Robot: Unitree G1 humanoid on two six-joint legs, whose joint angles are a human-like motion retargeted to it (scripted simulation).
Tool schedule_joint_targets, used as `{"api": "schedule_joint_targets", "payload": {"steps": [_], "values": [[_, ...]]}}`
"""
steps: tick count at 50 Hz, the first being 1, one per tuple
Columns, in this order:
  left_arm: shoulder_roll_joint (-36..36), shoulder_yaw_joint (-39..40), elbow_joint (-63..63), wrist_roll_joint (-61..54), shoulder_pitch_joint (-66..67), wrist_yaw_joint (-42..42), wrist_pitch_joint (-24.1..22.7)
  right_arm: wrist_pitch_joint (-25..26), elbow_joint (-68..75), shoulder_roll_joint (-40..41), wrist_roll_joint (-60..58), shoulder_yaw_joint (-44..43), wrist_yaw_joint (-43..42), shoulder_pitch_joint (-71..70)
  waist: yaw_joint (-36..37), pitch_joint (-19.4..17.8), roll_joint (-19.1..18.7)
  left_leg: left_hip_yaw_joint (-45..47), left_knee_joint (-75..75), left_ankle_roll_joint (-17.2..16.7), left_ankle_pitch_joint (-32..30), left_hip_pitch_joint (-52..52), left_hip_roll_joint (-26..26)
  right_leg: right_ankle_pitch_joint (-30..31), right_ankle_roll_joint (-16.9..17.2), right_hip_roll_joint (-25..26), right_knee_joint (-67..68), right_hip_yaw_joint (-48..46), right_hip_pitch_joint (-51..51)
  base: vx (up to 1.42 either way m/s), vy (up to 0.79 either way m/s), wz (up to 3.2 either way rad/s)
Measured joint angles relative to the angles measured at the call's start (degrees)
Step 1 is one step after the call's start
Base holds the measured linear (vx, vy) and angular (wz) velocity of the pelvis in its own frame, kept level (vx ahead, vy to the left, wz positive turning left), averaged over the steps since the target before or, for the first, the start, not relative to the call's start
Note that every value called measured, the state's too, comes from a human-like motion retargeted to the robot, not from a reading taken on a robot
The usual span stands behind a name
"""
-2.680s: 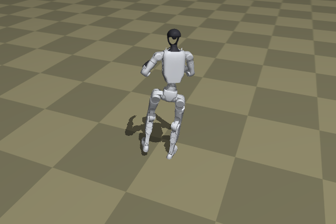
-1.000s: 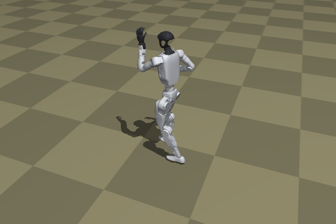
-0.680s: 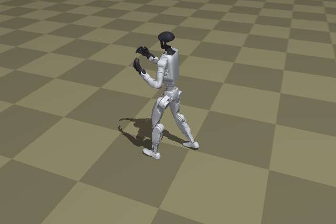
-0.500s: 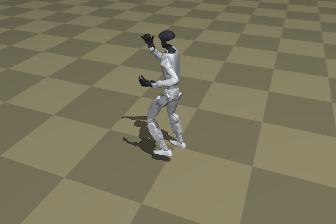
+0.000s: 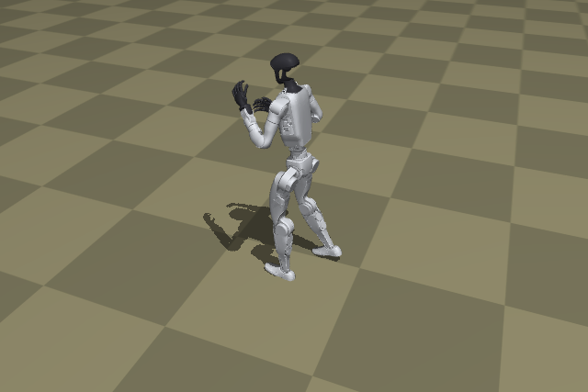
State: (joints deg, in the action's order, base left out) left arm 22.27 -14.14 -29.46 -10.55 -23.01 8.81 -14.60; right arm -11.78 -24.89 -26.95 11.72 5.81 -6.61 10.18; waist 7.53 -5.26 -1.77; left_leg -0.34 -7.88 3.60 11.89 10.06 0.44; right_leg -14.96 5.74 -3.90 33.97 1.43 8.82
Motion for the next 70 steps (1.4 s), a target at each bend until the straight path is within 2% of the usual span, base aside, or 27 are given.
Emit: {"api": "schedule_joint_targets", "payload": {"steps": [2,3,5,6,7,10,13,15,18,20,22,25,27,30,32,37,43,46,50,53,55,58,60,63,65,67,70], "values": [[-1.0,2.2,-2.2,-6.7,10.8,-4.4,0.5,-1.0,0.1,-0.2,5.1,3.9,-0.5,-8.2,0.7,1.2,0.0,3.4,2.4,-2.1,-3.2,2.4,0.2,4.5,0.3,0.2,-8.4,1.2,-5.5,-0.94,-0.23,-0.21],[-1.3,2.6,-2.5,-8.9,15.3,-6.0,0.8,-1.7,-0.2,-0.2,6.7,5.5,-1.3,-12.3,0.9,1.3,0.9,5.7,1.0,-2.4,-2.8,4.0,-0.4,4.2,0.3,-0.7,-12.7,1.1,-7.9,-0.98,-0.24,0.14],[-0.9,3.1,-1.3,-11.1,23.2,-8.4,0.8,-3.2,-1.3,-0.8,6.9,7.7,-3.7,-21.1,0.7,0.2,3.8,10.7,-9.6,-0.9,1.6,8.8,-2.5,-0.9,0.1,-4.4,-20.9,-0.5,-11.1,-1.01,-0.24,0.38],[-0.4,3.8,0.6,-11.4,26.7,-9.0,0.3,-3.7,-2.4,-1.3,4.5,7.3,-5.0,-25.7,0.2,-1.1,4.7,12.7,-21.1,0.8,5.5,12.2,-1.8,-4.4,-0.8,-5.4,-22.4,-1.2,-11.1,-1.00,-0.21,0.30],[0.0,4.6,2.8,-11.8,30.1,-9.6,-0.1,-4.1,-3.7,-1.8,2.0,6.3,-5.9,-29.7,-0.3,-2.5,5.0,14.1,-32.7,2.5,9.2,15.4,-0.5,-7.7,-2.1,-5.6,-22.6,-1.4,-10.4,-0.97,-0.19,0.00],[-2.1,7.8,10.3,-14.0,40.3,-11.1,-0.1,-5.2,-10.0,-0.9,-2.7,-1.4,-5.4,-34.5,-3.5,-5.3,2.4,13.5,-62.7,6.3,16.8,21.9,7.4,-13.9,-7.2,-0.6,-9.9,-0.1,0.1,-0.92,-0.20,-0.28],[-7.4,7.8,10.1,-14.8,45.3,-9.4,0.3,-7.4,-15.7,3.6,6.7,-4.1,-4.9,-23.4,-12.6,-4.6,1.8,9.6,-71.4,5.4,18.8,20.6,5.8,-11.7,-6.7,1.5,-7.0,-1.2,7.8,-0.79,-0.19,0.32],[-7.9,6.2,6.6,-12.4,43.0,-6.9,-0.2,-8.3,-15.6,3.8,12.0,-4.1,-5.1,-11.2,-17.8,-4.1,1.8,7.3,-65.8,2.4,18.4,13.1,1.2,-6.5,-5.8,1.7,-13.1,-1.1,7.2,-0.71,-0.12,0.24],[-4.6,5.7,1.4,-7.1,32.0,-6.7,0.1,-4.7,-10.8,-0.4,10.8,-8.5,0.1,5.5,-23.4,-1.5,1.9,6.4,-45.2,-2.1,12.9,-0.8,-4.6,7.0,-3.3,2.3,-23.4,0.5,6.4,-0.76,-0.07,-0.15],[-3.2,5.5,-0.7,-3.4,24.3,-7.2,0.6,-1.9,-9.0,-2.3,8.8,-11.6,5.9,13.3,-27.6,0.1,1.6,10.6,-28.6,-3.1,6.2,-9.9,-5.3,15.4,0.3,2.9,-28.3,2.0,7.3,-0.85,-0.06,-0.19],[-2.4,5.2,-2.1,-0.4,18.6,-5.9,0.9,-0.9,-9.2,-3.2,9.4,-12.4,9.4,16.7,-31.6,0.0,0.6,17.9,-11.9,-3.8,3.7,-18.8,-4.7,17.9,3.2,4.6,-30.1,4.7,8.5,-0.91,-0.09,-0.42],[-0.3,5.7,-3.0,2.1,12.4,-1.0,0.6,-1.6,-10.8,-5.0,14.1,-11.7,10.2,16.0,-36.2,-2.5,-1.7,21.3,1.9,-6.2,9.6,-24.7,-3.1,12.0,2.8,7.0,-27.3,5.3,9.9,-0.98,-0.10,-0.58],[1.8,5.9,0.0,3.2,9.2,0.8,0.8,-1.3,-9.8,-5.0,16.5,-10.2,10.4,11.8,-37.6,-4.0,-2.5,19.3,1.0,-6.1,15.2,-22.4,-1.2,5.3,0.7,6.0,-20.4,0.6,11.1,-0.99,-0.11,-0.49],[4.1,4.9,9.2,6.0,6.5,0.9,2.7,0.1,-4.2,-1.6,13.7,-5.8,10.3,2.1,-36.6,-5.4,-2.4,21.1,-6.9,-3.8,20.5,-15.3,1.0,-3.6,-2.8,1.0,-7.2,-6.4,12.7,-0.92,-0.13,-0.49],[4.3,3.6,13.6,7.2,8.2,1.1,4.0,0.3,-1.5,1.3,9.1,-2.1,8.4,-4.4,-33.5,-5.4,-2.5,23.5,-12.8,-1.8,21.7,-9.9,2.3,-6.8,-3.9,-1.2,-0.9,-5.9,12.8,-0.82,-0.18,-0.73],[3.9,1.9,11.0,-5.1,23.9,0.2,2.8,-0.1,-3.1,5.7,10.5,7.8,3.2,-18.4,-21.4,-3.2,-2.6,28.0,-14.1,-0.7,17.2,-3.9,4.4,-8.4,-2.1,-3.1,0.7,-0.4,5.8,-0.68,-0.30,-0.98],[10.9,3.6,7.7,-15.7,44.2,-9.4,3.9,0.0,-7.2,9.0,15.3,14.6,3.2,-32.3,-10.8,1.6,-0.1,29.8,-8.0,-0.1,6.0,1.9,5.1,0.5,1.2,-3.3,-13.2,4.9,-8.7,-0.70,-0.46,-0.10],[12.2,3.5,11.0,-18.2,47.5,-13.8,4.8,-1.1,-6.1,11.1,17.3,19.7,2.0,-41.4,-8.3,-0.7,2.5,28.3,-11.0,0.3,3.8,6.2,5.7,-3.7,0.1,-4.0,-21.4,4.0,-14.3,-0.86,-0.50,0.39],[9.1,4.3,14.7,-14.8,44.0,-11.1,4.0,-2.5,-2.2,9.7,17.3,24.5,0.6,-52.5,-5.5,-8.2,5.4,22.9,-28.5,0.8,11.8,12.4,7.7,-11.2,-3.2,-3.6,-20.1,2.4,-12.9,-0.91,-0.41,-0.06],[4.9,6.9,10.9,-6.8,36.6,-8.1,4.0,-1.5,-1.3,4.4,11.6,23.3,1.8,-49.3,-4.5,-9.5,7.7,22.9,-44.7,4.1,17.8,14.3,9.0,-11.4,-3.4,-2.7,-12.6,2.8,-5.0,-0.82,-0.35,0.03],[0.9,7.4,7.1,-0.9,29.3,-6.1,4.2,-1.0,-2.9,0.7,11.6,20.2,3.8,-39.0,-5.4,-8.4,8.6,22.5,-50.4,5.7,18.8,13.5,7.6,-7.1,-2.7,-2.8,-14.9,1.4,-2.2,-0.75,-0.28,0.78],[-5.0,6.2,2.3,3.0,17.6,-2.5,3.8,-1.0,-5.3,-2.4,14.4,12.8,4.5,-16.7,-8.8,-6.4,9.7,19.1,-46.7,4.8,14.1,7.5,1.2,5.0,-1.8,-3.8,-24.3,-1.6,-1.4,-0.76,-0.19,1.13],[-6.1,4.4,-0.4,2.4,10.8,0.2,3.2,-0.6,-6.8,-4.2,11.0,6.9,3.1,-3.4,-12.6,-4.9,10.1,14.4,-40.4,3.0,8.9,2.8,-3.7,12.9,-0.2,-4.4,-29.3,-2.5,-0.2,-0.81,-0.13,1.25],[0.3,1.1,-5.7,-1.1,4.3,3.1,1.6,0.7,-9.3,-7.3,4.6,-0.2,1.9,9.5,-20.6,-3.0,9.0,5.6,-31.6,0.7,4.1,-3.8,-7.3,17.4,2.5,-3.8,-31.6,0.6,3.0,-0.88,-0.08,1.18],[7.7,-1.0,-9.1,-4.7,0.7,3.6,0.1,0.9,-11.4,-9.0,5.6,-3.1,2.3,13.5,-24.9,-3.3,6.7,2.9,-25.2,-0.4,6.4,-8.3,-4.9,14.4,2.8,-1.7,-27.6,2.2,6.1,-0.96,-0.04,0.64],[14.6,-2.3,-9.8,-7.1,-2.5,3.4,-1.8,0.0,-12.7,-9.6,10.0,-4.0,3.0,12.4,-26.2,-5.6,3.0,2.4,-19.0,-1.1,16.3,-11.0,0.2,6.7,2.3,1.6,-13.4,-0.2,12.1,-1.01,0.01,-0.10],[19.0,-3.8,-4.4,-6.2,-3.0,3.1,-2.0,-0.9,-10.8,-6.7,11.9,-1.2,2.3,3.8,-24.8,-8.6,0.9,2.2,-21.7,2.7,29.3,-7.4,3.3,-5.2,-0.3,-0.2,13.5,-6.3,20.4,-0.98,-0.02,-0.36]]}}
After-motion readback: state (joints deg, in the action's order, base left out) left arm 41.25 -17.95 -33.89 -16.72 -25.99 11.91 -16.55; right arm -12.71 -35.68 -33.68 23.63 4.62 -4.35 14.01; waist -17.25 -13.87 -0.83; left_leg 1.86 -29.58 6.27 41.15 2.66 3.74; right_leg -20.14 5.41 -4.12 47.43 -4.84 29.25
